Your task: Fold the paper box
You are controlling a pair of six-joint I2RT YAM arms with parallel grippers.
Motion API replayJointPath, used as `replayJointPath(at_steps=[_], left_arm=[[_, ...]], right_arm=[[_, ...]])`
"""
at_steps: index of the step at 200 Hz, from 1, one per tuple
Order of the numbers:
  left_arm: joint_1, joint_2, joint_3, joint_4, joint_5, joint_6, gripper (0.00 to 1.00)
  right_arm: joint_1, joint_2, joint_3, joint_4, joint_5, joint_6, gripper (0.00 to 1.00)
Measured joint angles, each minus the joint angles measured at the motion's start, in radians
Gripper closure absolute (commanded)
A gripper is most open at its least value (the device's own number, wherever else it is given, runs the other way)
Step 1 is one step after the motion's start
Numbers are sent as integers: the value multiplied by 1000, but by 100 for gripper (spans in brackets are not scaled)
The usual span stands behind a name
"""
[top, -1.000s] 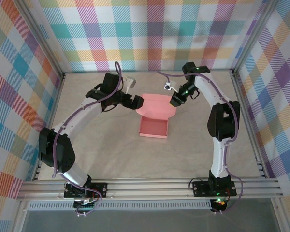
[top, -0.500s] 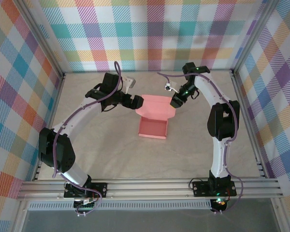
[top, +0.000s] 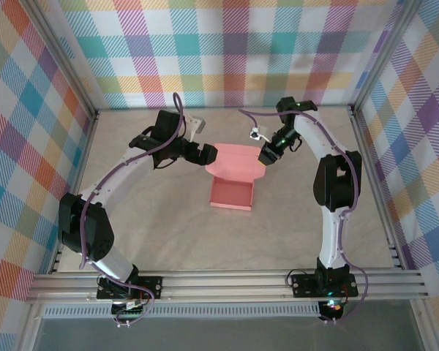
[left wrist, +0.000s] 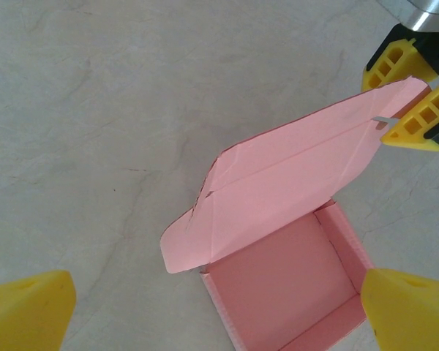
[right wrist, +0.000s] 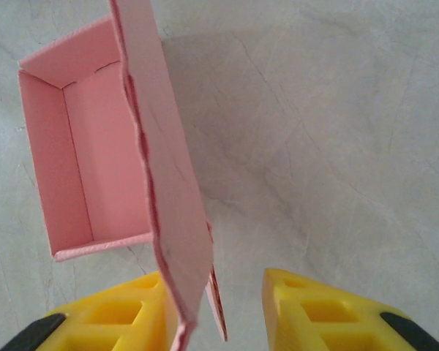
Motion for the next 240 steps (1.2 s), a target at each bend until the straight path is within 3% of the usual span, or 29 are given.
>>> replayJointPath(at_steps=[18, 32, 43, 55, 67, 85, 126, 137, 172, 186, 214, 240], left_arm=[[0, 0, 0, 0, 0, 0, 0], [0, 0, 0, 0, 0, 0, 0], [1, 0, 0, 0, 0, 0, 0], [1, 0, 0, 0, 0, 0, 0], [1, 0, 0, 0, 0, 0, 0], [1, 0, 0, 0, 0, 0, 0], [1, 0, 0, 0, 0, -4, 0], [1, 1, 0, 0, 0, -4, 0], [1, 19, 0, 0, 0, -3, 0], [1, 35, 1, 0, 5, 10, 5], [2, 69, 5, -4, 28, 121, 5], [17, 105, 50, -41, 72, 249, 14]], right_arm=[[0, 9, 0, -6, -6, 0, 76], [0, 14, 0, -10, -9, -2, 88], [0, 15, 0, -13, -13, -1, 91], [0, 16, 0, -17, -17, 0, 89], [0, 16, 0, -18, -21, -1, 79], [0, 16, 0, -18, -22, -2, 77], [0, 15, 0, -18, -23, -3, 90], [0, 15, 0, -19, -24, -2, 100], [0, 13, -3, -19, -31, 1, 100], [0, 2, -18, -15, -31, 0, 100], [1, -30, -43, -9, -30, 0, 100], [8, -71, -69, -8, -30, 0, 100]])
